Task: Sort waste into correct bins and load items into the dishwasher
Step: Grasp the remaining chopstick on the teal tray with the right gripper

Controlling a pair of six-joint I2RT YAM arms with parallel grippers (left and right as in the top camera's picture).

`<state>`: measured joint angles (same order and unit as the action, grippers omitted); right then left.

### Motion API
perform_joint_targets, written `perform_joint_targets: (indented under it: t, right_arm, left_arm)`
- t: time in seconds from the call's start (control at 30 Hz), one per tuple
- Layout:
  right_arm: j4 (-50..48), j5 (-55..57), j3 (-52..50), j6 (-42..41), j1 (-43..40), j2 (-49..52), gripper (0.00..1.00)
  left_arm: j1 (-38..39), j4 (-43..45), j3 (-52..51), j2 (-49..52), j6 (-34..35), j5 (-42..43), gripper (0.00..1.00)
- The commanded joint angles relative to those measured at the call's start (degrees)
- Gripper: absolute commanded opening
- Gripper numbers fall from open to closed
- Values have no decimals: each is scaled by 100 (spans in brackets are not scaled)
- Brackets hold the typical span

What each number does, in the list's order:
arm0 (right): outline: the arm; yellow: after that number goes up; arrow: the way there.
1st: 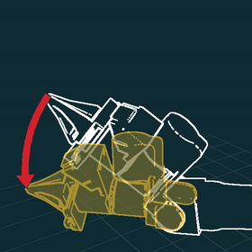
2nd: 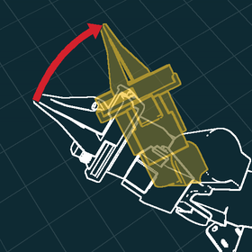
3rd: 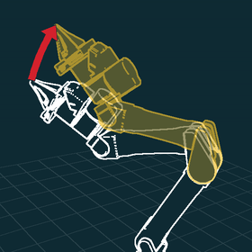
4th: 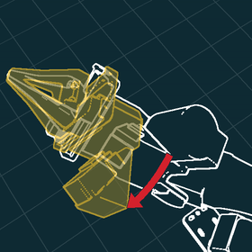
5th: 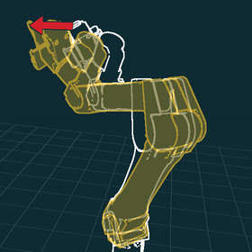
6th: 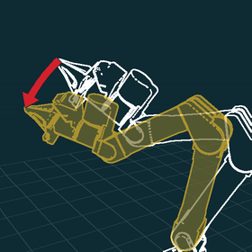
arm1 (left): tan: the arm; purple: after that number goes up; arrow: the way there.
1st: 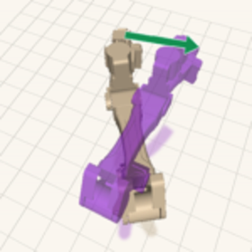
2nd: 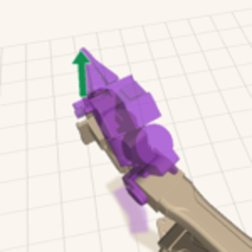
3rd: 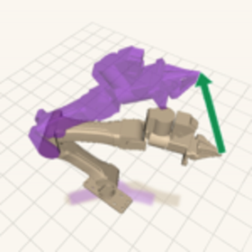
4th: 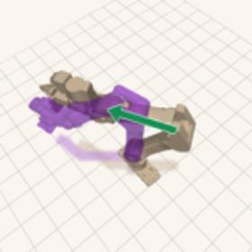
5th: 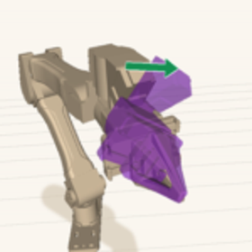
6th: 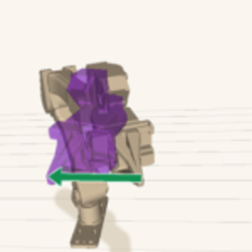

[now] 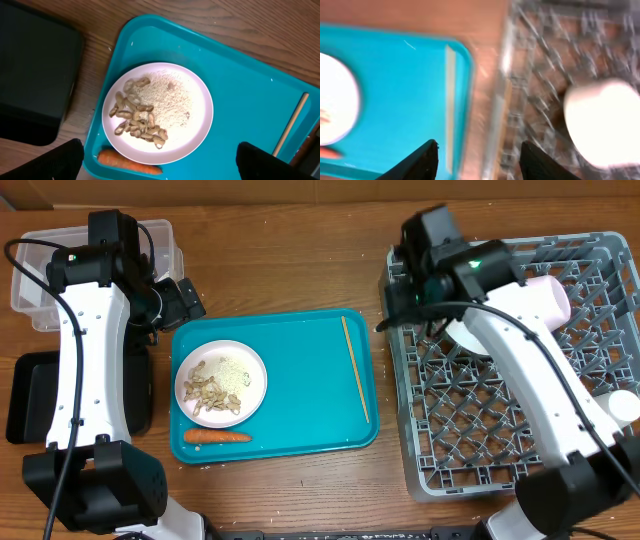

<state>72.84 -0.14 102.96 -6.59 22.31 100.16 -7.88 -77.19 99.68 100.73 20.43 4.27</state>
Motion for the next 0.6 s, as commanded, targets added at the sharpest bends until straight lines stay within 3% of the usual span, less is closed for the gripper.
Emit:
perform_joint_targets:
  t: [0.0,0.57]
  right_arm:
    - [-190,-621,72,105,229,-44,56]
    - [-527,-640,-520,-262,994,2151,59]
  left_arm:
    - [42,-20,-33,-72,-109,24,99]
    - [42,-11,-33,-72,-109,22,100]
